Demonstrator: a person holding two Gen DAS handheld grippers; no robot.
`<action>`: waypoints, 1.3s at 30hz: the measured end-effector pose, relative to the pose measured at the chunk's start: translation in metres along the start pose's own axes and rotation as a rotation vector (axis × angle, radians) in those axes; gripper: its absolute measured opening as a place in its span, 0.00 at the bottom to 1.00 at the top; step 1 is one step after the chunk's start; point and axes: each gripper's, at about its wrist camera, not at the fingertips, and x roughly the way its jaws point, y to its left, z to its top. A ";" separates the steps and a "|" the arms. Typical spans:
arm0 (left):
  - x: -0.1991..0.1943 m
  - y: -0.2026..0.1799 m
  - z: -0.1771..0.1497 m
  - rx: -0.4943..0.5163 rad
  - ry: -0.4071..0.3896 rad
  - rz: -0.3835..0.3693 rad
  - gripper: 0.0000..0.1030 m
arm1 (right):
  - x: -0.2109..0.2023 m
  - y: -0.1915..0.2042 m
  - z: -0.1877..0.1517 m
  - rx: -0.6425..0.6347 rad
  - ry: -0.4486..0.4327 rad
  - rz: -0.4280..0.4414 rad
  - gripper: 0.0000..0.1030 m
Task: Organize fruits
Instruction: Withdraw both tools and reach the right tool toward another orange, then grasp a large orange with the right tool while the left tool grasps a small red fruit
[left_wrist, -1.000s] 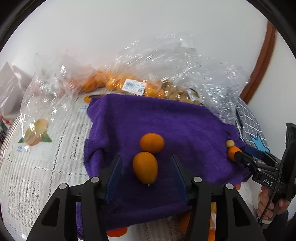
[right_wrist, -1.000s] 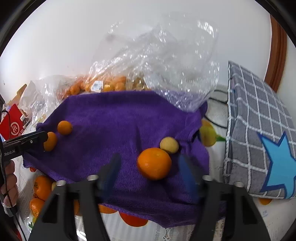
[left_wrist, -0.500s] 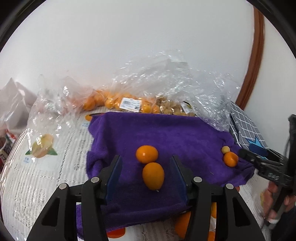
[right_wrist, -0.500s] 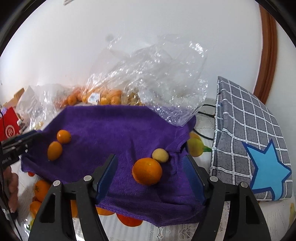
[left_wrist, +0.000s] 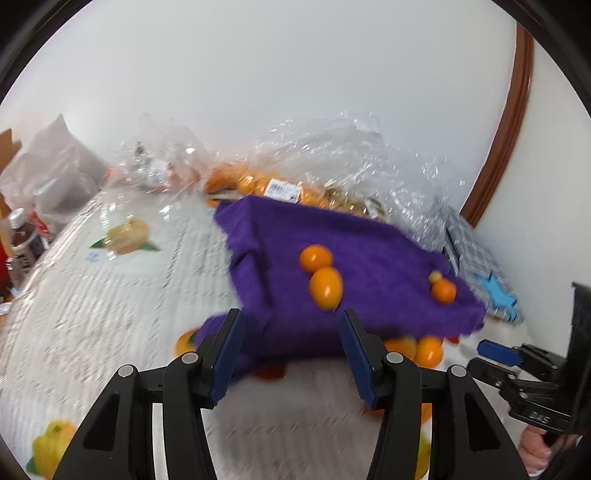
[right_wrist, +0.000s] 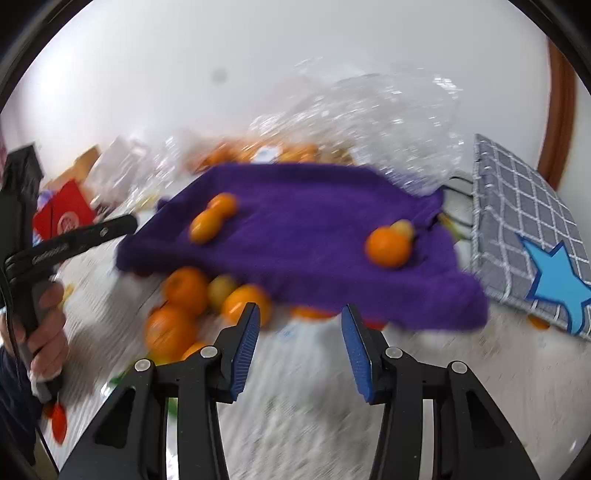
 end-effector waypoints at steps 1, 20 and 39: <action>-0.003 0.001 -0.003 0.004 0.009 0.001 0.50 | -0.002 0.005 -0.005 -0.007 0.006 0.014 0.45; -0.006 -0.006 -0.021 0.024 0.104 -0.093 0.50 | 0.012 0.040 -0.023 -0.084 0.082 0.016 0.30; 0.022 -0.047 -0.034 0.118 0.251 -0.100 0.43 | -0.009 -0.034 -0.037 0.075 0.075 -0.075 0.31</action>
